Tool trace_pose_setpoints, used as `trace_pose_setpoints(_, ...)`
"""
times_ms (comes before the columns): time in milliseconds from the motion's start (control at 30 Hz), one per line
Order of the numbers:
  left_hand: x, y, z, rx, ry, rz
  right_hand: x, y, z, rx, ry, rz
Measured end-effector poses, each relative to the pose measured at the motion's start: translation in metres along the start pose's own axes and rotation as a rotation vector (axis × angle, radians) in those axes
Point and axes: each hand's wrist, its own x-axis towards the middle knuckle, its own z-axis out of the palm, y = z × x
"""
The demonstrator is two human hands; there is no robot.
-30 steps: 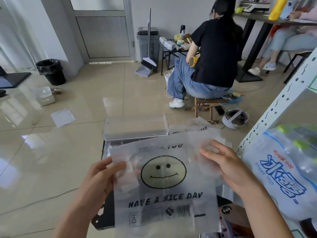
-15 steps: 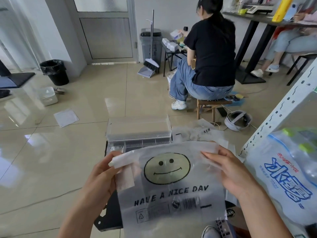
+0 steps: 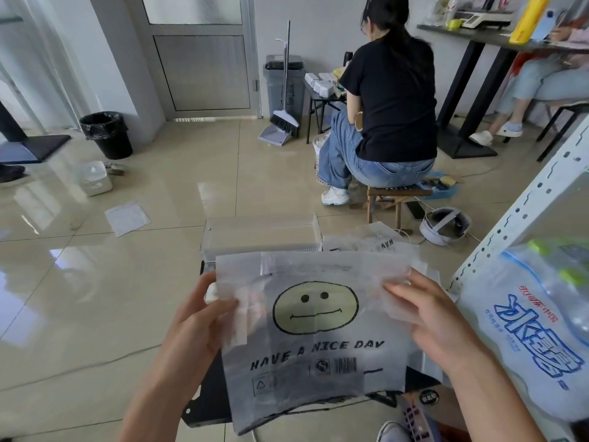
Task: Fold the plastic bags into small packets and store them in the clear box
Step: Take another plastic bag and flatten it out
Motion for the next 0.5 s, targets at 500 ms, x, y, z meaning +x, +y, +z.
trace_pose_setpoints(500, 0.0, -0.001, -0.002, -0.167, -0.105, -0.059, -0.005, -0.001, -0.017, 0.16, -0.183, -0.042)
